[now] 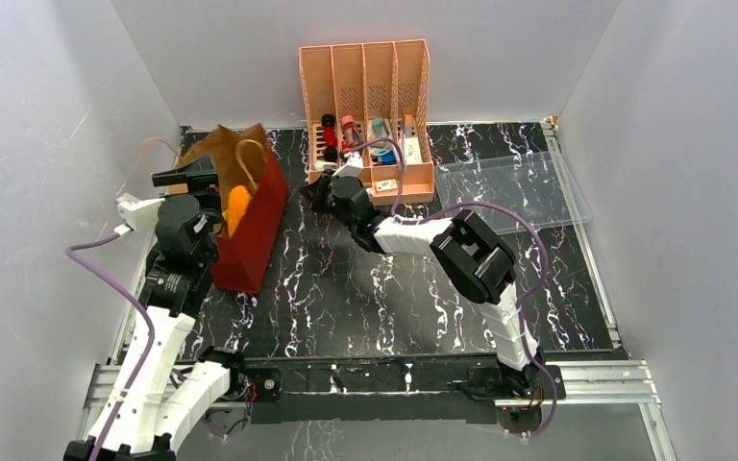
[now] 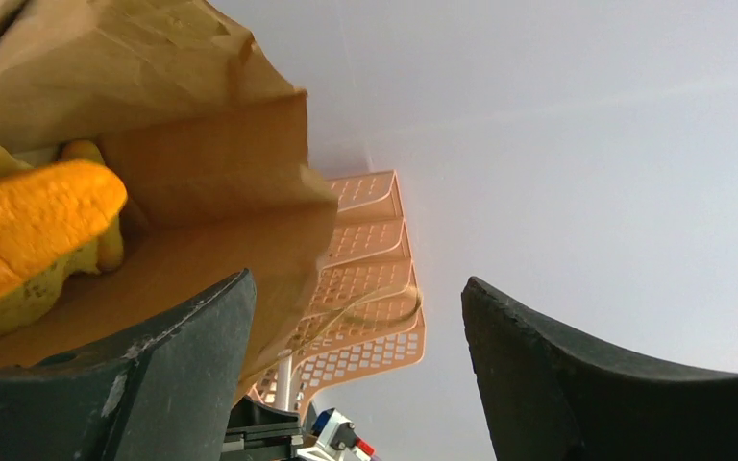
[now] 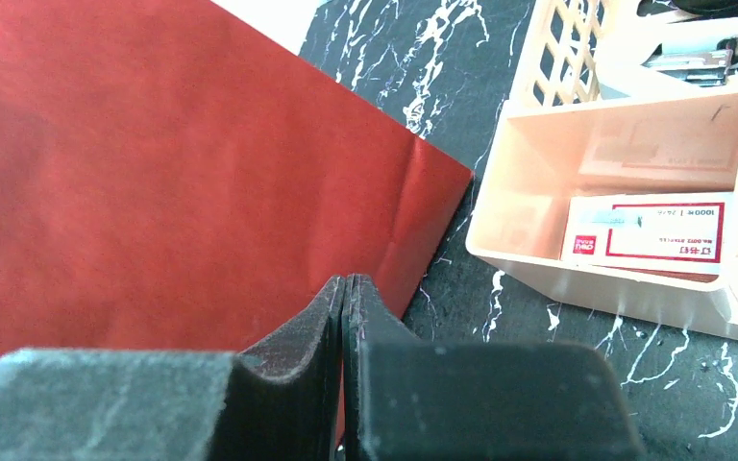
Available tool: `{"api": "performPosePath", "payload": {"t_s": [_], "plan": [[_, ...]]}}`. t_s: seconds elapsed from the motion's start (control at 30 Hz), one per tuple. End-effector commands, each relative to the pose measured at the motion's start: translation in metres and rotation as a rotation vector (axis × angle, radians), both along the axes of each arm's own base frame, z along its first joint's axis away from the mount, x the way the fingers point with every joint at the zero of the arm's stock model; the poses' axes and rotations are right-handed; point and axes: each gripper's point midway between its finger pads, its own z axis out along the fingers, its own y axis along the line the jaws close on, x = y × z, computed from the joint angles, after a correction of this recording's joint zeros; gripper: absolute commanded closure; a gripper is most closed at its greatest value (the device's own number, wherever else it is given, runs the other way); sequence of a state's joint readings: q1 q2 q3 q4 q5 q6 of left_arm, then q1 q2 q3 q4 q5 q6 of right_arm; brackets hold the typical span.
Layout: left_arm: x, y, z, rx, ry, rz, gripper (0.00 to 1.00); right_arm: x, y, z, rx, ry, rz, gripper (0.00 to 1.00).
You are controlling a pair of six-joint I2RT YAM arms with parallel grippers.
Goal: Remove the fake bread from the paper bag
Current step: Place the paper bag at the center of the board, then pick up the clamp at the center of the board.
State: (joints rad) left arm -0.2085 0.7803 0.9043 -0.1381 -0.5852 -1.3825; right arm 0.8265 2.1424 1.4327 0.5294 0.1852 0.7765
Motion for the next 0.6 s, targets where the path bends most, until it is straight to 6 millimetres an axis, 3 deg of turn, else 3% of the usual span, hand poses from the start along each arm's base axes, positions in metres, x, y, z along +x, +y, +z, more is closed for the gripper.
{"api": "performPosePath", "payload": {"t_s": [0.0,0.27,0.37,0.5,0.57], "plan": [[-0.020,0.022,0.011,0.109,0.019,0.085,0.23,0.005,0.010,0.026,0.040,-0.048,0.019,1.00],[-0.027,0.028,0.007,0.152,0.013,0.103,0.23,0.002,0.005,0.022,0.018,-0.050,0.014,1.00],[-0.029,0.028,0.011,0.156,0.006,0.103,0.23,0.002,-0.001,0.030,-0.012,-0.070,-0.001,1.00],[-0.036,0.031,0.026,0.175,-0.019,0.107,0.23,0.008,-0.024,0.054,-0.117,-0.112,-0.077,0.85],[-0.041,0.032,0.032,0.189,-0.028,0.107,0.23,0.014,-0.040,0.069,-0.183,-0.136,-0.123,0.71]]}}
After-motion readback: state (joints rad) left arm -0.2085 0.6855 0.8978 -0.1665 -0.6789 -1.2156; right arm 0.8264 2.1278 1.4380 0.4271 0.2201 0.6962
